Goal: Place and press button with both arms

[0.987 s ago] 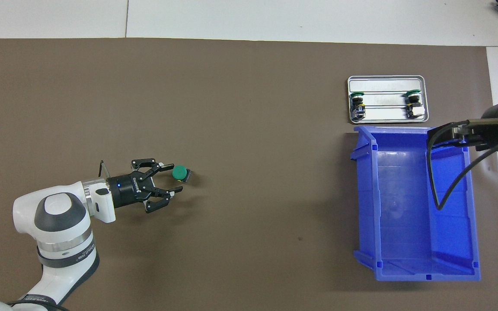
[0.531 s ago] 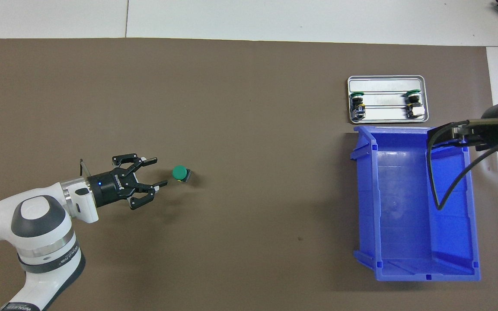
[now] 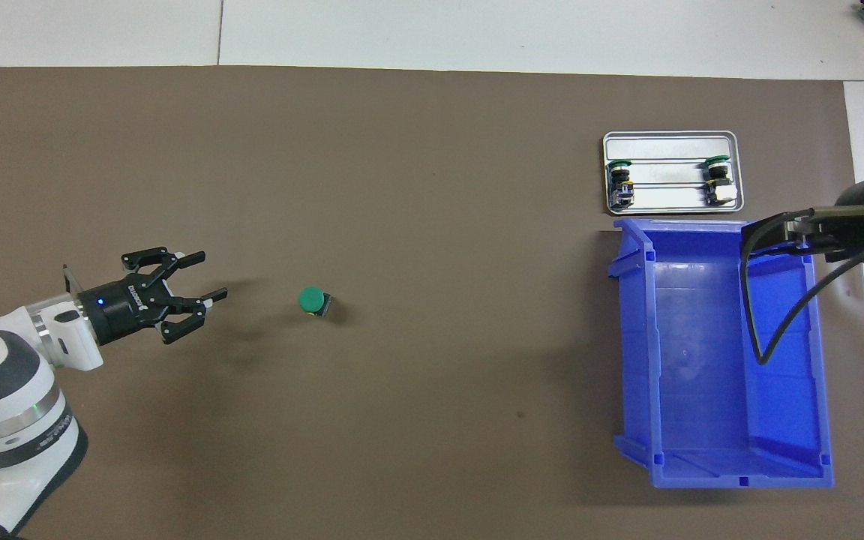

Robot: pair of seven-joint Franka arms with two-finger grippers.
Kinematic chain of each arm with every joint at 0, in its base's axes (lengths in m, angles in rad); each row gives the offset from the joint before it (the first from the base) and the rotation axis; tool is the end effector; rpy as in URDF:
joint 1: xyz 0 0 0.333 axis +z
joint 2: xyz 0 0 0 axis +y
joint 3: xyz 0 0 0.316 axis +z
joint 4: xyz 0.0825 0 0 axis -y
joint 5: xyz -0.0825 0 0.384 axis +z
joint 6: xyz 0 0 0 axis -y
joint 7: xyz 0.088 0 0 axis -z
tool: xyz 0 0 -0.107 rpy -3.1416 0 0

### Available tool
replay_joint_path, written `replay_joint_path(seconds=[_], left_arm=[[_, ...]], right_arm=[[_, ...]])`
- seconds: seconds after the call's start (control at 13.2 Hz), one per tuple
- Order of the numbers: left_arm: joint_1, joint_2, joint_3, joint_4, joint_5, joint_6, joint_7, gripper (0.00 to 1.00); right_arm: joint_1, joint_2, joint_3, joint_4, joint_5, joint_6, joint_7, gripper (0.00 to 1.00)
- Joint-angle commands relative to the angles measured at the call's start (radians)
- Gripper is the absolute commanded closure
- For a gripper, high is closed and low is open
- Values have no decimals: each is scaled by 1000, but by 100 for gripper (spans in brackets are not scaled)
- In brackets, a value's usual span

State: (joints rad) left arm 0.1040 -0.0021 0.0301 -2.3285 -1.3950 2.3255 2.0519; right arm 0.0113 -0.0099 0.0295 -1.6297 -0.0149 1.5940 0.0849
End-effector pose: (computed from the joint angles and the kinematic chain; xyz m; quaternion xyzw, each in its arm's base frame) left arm 0.5135 0.0517 0.3494 0.8006 -0.3745 0.4152 0.2154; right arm 0.5518 0.0210 0.6042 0.9997 -0.0218 -0.0124 0.0084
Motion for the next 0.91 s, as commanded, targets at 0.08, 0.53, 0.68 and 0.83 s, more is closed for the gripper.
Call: replay_joint_path(seconds=[0.08,0.53,0.68,0.83], left_arm=[[17,1,-13,40,27,145,-32,0],[-114,4,-21,49,28,596,-65,0],[-162,16,-22,72,27,681,-139,0],[-175,17,-24,104,27,687,-145,0]], right_arm=[[-4,-4,1,-4,15,-6,-20,0],[-4,-4,1,-2,15,-5,-20,0],[-4,-4,1,-4,15,-6,-20,0],[-4,-4,3,-2,15,-6,-20,0]])
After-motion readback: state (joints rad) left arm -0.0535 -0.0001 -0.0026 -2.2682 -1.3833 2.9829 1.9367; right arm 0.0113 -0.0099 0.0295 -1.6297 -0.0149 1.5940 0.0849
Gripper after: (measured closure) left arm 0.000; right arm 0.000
